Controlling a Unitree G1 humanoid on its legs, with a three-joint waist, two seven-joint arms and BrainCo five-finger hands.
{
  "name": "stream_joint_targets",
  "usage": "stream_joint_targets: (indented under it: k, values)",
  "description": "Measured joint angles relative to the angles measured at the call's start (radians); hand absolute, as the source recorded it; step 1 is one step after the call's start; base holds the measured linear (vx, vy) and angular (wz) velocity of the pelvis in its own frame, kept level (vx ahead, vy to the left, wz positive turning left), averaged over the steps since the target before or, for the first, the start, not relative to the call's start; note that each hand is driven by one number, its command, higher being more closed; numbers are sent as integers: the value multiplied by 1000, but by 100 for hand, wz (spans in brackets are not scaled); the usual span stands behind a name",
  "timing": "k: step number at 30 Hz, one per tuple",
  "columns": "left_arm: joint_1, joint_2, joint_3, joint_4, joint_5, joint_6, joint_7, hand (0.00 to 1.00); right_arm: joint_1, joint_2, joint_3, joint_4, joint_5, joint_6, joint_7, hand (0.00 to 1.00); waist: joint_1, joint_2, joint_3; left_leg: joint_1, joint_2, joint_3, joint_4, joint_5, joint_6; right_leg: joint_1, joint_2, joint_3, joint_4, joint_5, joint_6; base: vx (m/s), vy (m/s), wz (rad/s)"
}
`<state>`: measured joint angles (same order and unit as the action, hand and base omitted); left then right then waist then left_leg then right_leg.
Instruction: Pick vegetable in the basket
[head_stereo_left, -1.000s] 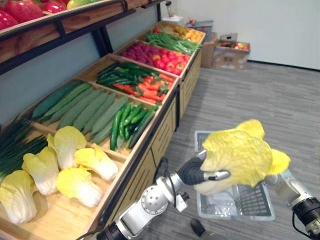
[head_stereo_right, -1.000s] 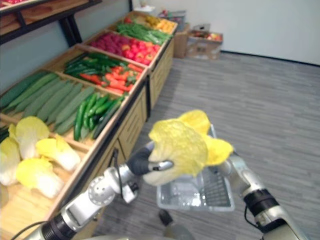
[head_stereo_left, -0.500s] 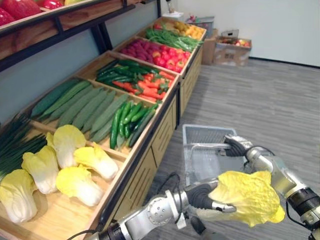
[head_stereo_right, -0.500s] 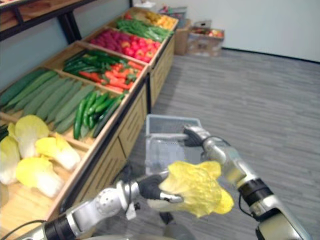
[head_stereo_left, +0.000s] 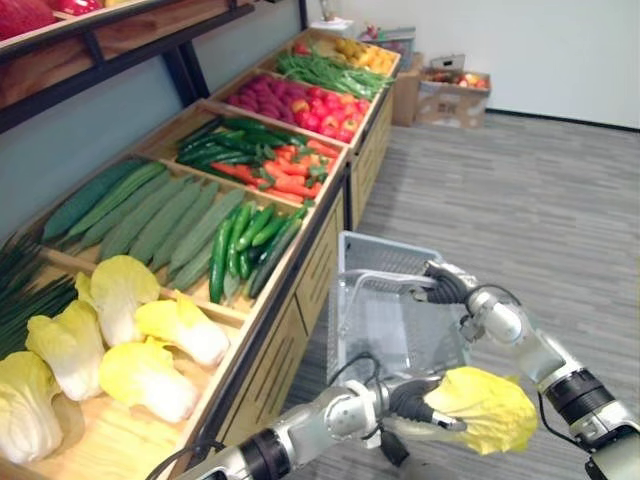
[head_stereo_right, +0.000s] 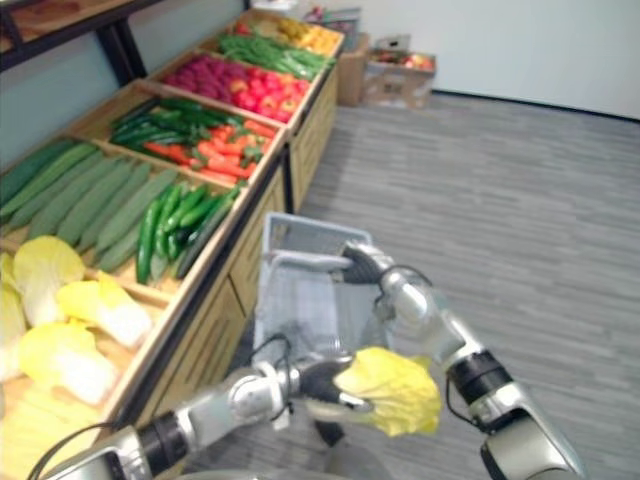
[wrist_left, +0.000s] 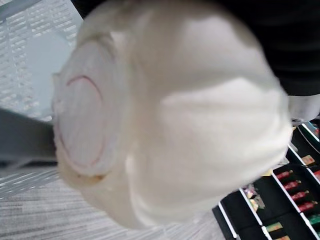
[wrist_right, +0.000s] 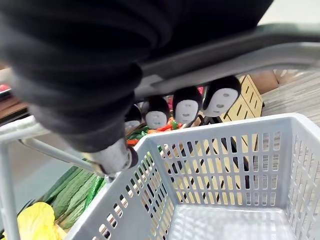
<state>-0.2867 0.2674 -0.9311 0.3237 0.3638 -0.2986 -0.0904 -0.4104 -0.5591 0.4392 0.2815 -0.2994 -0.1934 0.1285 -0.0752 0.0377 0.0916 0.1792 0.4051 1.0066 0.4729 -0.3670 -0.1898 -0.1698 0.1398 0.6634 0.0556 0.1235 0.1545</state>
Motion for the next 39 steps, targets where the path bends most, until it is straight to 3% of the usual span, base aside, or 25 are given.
stream_joint_targets:
  k: [1,5,9,15,16,22,39]
  values:
    - [-13,-47,34,82,58,20,34,100,0,2,0,0,7,1,13,100,-6,-1,1,2,-7,2,-7,1,1,0,-1,5,-1,0,0,0,0,-7]
    - [-54,-116,118,246,148,58,95,100,1,-1,0,1,32,6,27,100,-13,-6,4,5,-50,-3,-57,21,11,-1,-21,18,-11,3,5,0,46,-3]
    - [-95,-149,204,362,214,119,154,100,2,-4,1,1,75,6,48,100,-35,-13,24,1,-86,-9,-96,37,17,-5,-44,21,-25,7,12,-1,60,4]
    - [-145,-154,261,461,291,159,168,100,23,-49,0,2,114,6,88,100,-57,-20,42,-7,-119,-29,-123,42,25,-5,-74,21,-53,14,23,4,66,5]
    - [-150,-154,273,477,311,163,169,0,28,-60,0,2,114,6,101,100,-58,-22,43,-8,-122,-32,-125,42,25,-6,-76,22,-55,14,23,19,77,-1]
    - [-173,-178,275,515,357,177,171,0,62,-88,0,2,146,6,122,100,-62,-28,51,-14,-140,-35,-140,43,27,-15,-87,24,-56,15,25,7,62,0]
    - [-191,-185,265,471,358,165,170,0,111,-90,-7,11,149,0,135,100,-59,-28,60,-39,-141,-95,-120,39,42,-2,-110,-10,-70,20,32,-6,46,7]
